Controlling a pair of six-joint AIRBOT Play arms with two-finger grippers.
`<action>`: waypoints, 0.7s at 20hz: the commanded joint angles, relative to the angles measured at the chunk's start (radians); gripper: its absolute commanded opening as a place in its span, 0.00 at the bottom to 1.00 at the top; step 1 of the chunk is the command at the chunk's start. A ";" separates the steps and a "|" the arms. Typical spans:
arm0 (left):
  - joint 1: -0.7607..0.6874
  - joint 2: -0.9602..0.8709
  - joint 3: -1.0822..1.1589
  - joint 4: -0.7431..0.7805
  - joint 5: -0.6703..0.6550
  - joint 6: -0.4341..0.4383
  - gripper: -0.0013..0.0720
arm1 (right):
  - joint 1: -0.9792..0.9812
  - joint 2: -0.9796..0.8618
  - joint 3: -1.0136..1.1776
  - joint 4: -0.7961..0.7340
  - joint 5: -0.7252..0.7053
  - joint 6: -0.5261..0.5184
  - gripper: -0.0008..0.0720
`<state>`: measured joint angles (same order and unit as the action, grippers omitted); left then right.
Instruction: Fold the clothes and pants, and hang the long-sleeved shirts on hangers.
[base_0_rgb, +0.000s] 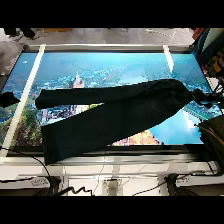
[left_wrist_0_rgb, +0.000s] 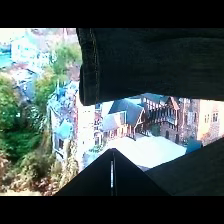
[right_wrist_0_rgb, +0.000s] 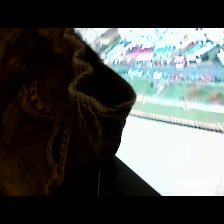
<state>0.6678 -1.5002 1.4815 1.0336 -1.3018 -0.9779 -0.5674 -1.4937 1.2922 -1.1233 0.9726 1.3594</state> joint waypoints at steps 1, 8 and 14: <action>0.001 0.001 0.000 -0.001 0.003 0.029 0.05 | 0.001 0.183 0.000 -0.205 0.338 0.041 0.08; 0.001 -0.003 0.000 0.056 -0.011 0.026 0.05 | 0.001 0.268 -0.034 -0.392 0.658 0.062 0.08; 0.002 -0.063 -0.026 0.075 -0.161 0.020 0.20 | 0.001 0.268 -0.154 -0.366 0.512 0.042 0.08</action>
<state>0.6682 -1.5368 1.4708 1.0958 -1.3991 -0.9565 -0.5674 -1.2293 1.1831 -1.4948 1.5417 1.4097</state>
